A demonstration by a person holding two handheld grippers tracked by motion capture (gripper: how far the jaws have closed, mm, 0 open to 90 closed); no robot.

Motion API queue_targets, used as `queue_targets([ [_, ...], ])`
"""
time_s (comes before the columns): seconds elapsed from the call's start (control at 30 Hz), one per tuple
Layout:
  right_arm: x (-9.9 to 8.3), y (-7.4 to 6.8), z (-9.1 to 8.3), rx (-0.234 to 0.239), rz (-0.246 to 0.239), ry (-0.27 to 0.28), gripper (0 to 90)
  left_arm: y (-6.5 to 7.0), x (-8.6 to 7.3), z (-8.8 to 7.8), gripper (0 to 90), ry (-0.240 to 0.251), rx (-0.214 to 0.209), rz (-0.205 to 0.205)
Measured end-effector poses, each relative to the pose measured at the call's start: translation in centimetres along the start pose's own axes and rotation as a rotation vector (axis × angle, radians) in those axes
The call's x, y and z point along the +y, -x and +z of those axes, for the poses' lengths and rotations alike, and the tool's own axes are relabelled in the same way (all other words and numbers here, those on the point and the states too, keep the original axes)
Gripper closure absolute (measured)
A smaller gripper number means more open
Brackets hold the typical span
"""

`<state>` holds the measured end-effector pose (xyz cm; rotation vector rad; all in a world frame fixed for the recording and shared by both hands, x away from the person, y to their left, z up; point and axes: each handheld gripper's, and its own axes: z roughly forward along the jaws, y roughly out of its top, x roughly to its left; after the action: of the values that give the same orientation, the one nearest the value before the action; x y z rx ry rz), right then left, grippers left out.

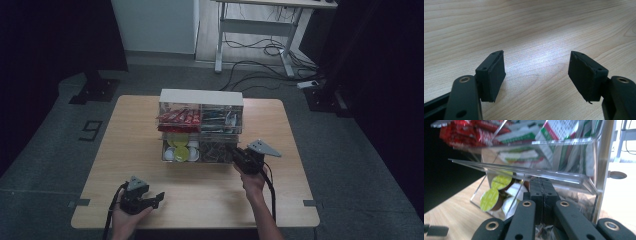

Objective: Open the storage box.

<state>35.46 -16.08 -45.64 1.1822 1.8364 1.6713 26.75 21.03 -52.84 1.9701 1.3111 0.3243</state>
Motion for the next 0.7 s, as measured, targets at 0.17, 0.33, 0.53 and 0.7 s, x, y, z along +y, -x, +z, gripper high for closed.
queue_targets([
  [0.17,0.44,-0.13,0.26,-0.014,-0.013,0.012,87.9,0.06,0.08,-0.30,30.0,0.011,0.006,0.000],
  [0.33,0.54,0.03,0.29,-0.011,-0.008,0.022,88.0,0.22,0.09,-0.23,30.0,0.008,0.007,0.005],
  [0.53,0.66,0.11,0.42,-0.009,-0.014,0.028,88.4,0.42,0.05,-0.08,30.0,0.002,0.006,0.012],
  [0.7,0.56,0.05,0.39,-0.011,-0.013,0.030,88.1,0.47,-0.01,-0.04,29.9,0.000,0.006,0.014],
])
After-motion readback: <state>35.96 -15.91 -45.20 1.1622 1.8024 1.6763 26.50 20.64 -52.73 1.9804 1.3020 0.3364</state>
